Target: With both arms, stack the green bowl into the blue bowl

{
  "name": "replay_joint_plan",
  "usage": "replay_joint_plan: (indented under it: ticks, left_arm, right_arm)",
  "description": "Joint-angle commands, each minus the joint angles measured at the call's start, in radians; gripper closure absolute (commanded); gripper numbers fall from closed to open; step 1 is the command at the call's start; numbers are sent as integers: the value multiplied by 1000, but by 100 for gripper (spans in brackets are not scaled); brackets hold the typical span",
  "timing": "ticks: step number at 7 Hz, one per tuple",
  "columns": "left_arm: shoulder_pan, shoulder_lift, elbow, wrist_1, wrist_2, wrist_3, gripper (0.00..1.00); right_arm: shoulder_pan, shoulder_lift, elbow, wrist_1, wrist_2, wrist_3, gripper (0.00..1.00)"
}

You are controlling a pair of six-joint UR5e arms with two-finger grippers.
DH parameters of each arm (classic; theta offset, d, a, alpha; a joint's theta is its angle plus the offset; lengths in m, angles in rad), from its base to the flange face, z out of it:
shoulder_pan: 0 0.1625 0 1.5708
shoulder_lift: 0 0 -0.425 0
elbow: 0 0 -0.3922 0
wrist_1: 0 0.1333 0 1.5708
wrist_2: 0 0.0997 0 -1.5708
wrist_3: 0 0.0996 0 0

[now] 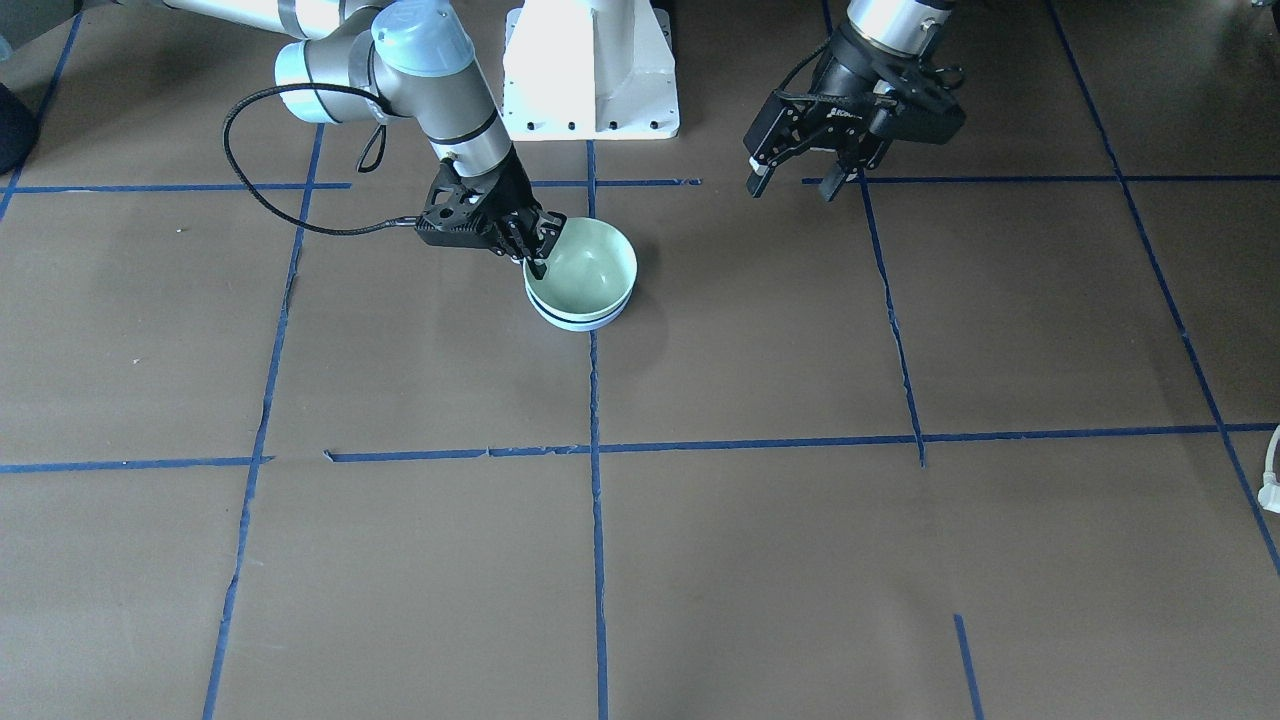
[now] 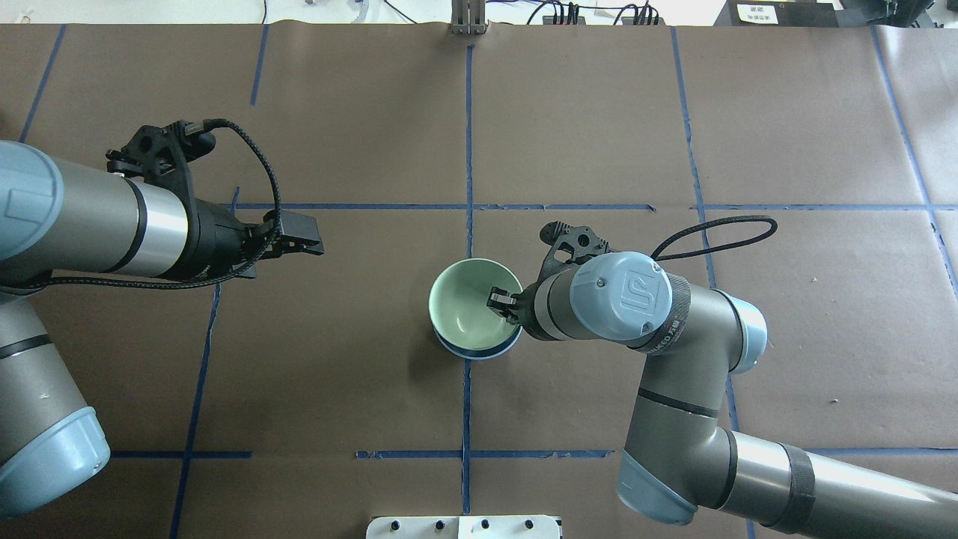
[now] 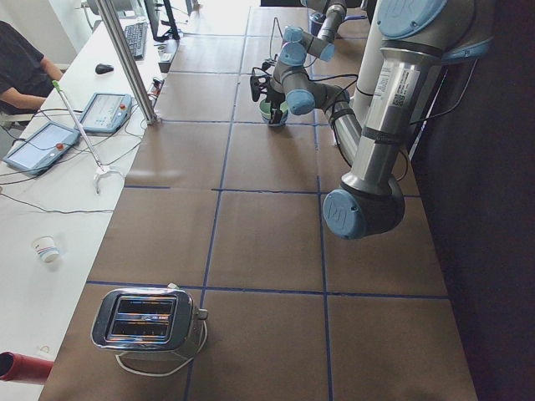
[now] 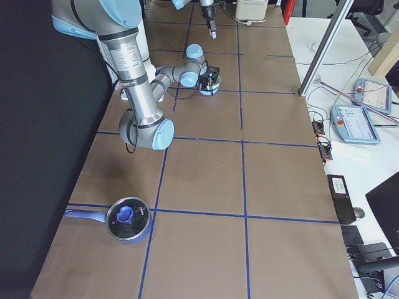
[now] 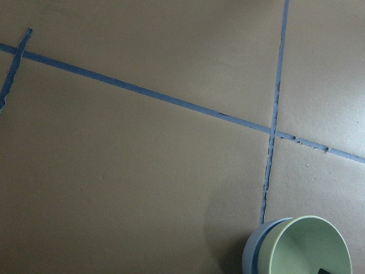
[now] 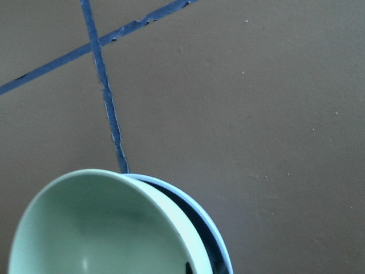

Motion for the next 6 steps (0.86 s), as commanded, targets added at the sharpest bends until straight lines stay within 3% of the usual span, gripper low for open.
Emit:
replay_joint_plan:
  ticks: [1,4,5,6]
  left_arm:
    - [0,0,1,0,0,-2,0]
    - [-2,64,-2,-2,-6,33,0]
    - [-6,114,-29,0,-5,122,0]
    - [-33,212,-62,0,-8,232,0]
  right_arm:
    - [-1,2,7,-2,0,-8,0]
    - [25,-77,154,-1,35,-9,0]
    - [77,-146,231,-5,99,-9,0]
    - [204,-244,271,-4,224,-38,0]
